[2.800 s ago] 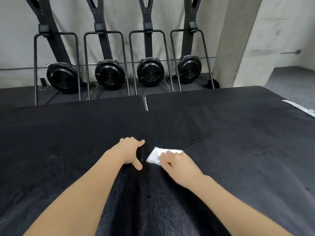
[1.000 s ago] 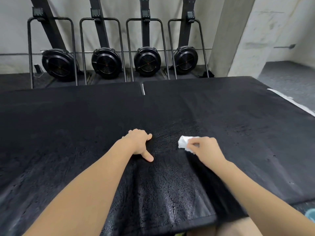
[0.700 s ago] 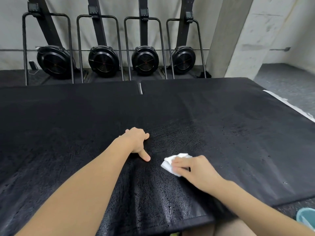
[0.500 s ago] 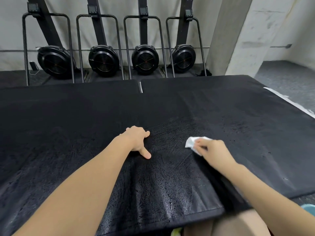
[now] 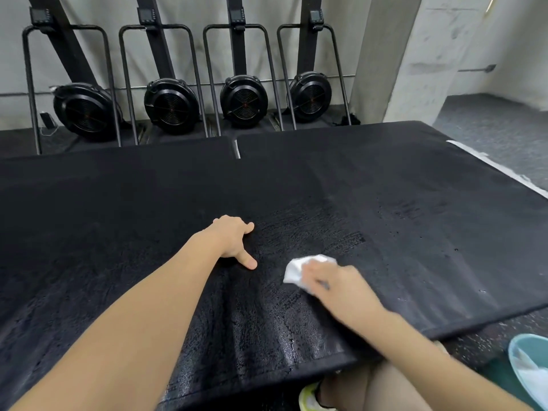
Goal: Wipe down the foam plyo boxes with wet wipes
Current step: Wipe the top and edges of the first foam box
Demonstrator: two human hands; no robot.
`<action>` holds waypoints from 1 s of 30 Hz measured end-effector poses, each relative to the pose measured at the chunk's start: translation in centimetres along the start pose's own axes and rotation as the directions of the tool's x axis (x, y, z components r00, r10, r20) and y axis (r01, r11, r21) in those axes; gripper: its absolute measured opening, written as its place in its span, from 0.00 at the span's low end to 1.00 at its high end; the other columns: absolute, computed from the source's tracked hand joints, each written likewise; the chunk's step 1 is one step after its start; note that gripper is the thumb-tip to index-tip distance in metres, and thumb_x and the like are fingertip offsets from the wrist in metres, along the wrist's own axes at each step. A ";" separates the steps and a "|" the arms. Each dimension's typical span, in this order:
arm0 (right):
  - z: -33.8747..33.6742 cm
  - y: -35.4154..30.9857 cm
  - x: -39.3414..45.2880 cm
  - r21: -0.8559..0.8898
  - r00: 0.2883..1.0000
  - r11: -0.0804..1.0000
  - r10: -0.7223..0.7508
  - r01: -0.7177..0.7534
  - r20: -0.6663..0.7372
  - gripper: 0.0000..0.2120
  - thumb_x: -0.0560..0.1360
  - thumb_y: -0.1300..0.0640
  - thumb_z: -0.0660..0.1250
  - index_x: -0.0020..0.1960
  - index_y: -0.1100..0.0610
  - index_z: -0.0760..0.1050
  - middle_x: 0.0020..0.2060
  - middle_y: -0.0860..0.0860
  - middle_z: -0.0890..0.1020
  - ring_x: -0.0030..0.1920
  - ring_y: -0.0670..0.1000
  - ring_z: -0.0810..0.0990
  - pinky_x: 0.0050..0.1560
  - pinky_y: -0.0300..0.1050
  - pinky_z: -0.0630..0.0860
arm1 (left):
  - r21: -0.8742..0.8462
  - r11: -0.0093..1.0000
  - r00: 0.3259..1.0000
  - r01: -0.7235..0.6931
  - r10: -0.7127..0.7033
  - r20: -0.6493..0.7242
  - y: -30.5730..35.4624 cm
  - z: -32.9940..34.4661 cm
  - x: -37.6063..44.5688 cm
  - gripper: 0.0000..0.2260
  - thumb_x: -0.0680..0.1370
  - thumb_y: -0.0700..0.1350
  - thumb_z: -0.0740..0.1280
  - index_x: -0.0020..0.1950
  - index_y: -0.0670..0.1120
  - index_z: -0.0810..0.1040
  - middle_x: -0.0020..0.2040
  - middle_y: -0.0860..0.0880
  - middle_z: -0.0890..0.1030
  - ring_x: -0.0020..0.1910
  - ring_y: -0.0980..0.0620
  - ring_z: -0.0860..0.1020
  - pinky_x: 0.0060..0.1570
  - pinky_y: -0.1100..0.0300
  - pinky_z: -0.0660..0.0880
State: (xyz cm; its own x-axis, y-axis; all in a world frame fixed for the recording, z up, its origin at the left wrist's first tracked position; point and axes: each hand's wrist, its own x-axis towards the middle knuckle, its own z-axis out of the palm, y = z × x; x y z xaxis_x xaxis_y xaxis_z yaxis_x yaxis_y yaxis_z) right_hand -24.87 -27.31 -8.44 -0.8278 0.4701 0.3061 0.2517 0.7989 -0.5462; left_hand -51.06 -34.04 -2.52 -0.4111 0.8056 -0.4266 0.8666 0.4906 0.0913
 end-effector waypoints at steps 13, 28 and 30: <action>1.3 -2.8 -5.4 -0.140 1.000 0.990 -0.003 0.000 -0.026 0.09 0.82 0.44 0.62 0.50 0.48 0.77 0.51 0.34 0.78 0.55 0.38 0.76 0.52 0.37 0.76 | -0.009 0.999 0.999 0.049 -0.049 -0.008 -0.2 0.2 0.1 0.52 0.66 0.63 0.79 0.82 0.56 0.54 0.75 0.46 0.70 0.74 0.41 0.66 0.69 0.46 0.70; 0.2 -3.3 -8.5 -0.185 0.996 0.982 0.027 -0.041 -0.081 0.12 0.81 0.43 0.59 0.48 0.49 0.75 0.51 0.38 0.79 0.51 0.41 0.79 0.49 0.34 0.76 | -0.071 0.991 0.983 0.113 -0.122 -0.138 0.7 1.7 -3.3 0.38 0.73 0.63 0.74 0.79 0.59 0.63 0.71 0.48 0.73 0.67 0.44 0.74 0.56 0.51 0.72; 0.1 -4.4 -9.9 -0.120 0.998 0.991 -0.056 0.059 0.025 0.12 0.83 0.43 0.56 0.48 0.47 0.72 0.50 0.37 0.77 0.53 0.37 0.76 0.50 0.28 0.72 | -0.074 0.991 0.980 0.114 -0.124 -0.157 1.0 1.7 -3.7 0.35 0.74 0.61 0.74 0.78 0.59 0.66 0.70 0.48 0.74 0.67 0.44 0.75 0.56 0.52 0.72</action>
State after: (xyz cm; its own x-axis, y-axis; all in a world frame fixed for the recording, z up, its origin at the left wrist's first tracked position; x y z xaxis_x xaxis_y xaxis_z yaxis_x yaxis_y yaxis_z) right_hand -17.83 -35.53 -9.15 -0.8531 0.4146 0.3167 0.2605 0.8644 -0.4301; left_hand -48.17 -37.08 -2.42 -0.5548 0.7807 -0.2876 0.7911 0.6020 0.1082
